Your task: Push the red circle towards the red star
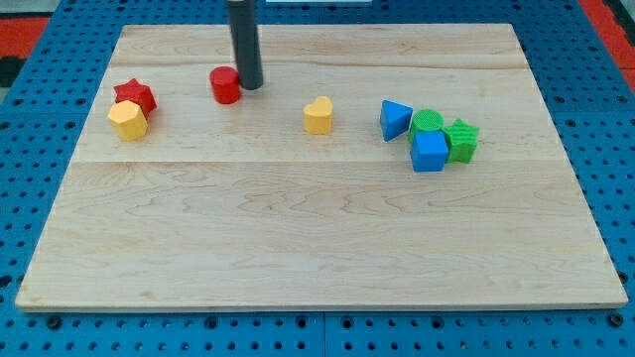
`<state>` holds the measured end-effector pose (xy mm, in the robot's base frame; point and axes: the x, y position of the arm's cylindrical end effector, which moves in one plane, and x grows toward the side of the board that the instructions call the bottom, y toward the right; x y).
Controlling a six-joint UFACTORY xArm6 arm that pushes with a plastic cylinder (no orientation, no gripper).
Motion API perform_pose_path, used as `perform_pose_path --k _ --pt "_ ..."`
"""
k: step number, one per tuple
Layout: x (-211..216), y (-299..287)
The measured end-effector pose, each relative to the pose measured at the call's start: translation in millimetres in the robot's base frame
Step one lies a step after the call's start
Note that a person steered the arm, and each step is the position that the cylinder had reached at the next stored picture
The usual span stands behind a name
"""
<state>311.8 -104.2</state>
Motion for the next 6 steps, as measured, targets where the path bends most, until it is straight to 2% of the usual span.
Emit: perform_pose_path --k 2,3,6 --pt "-25.5 -10.1" --pt "-13.7 -12.0" --pt "19.4 -65.8"
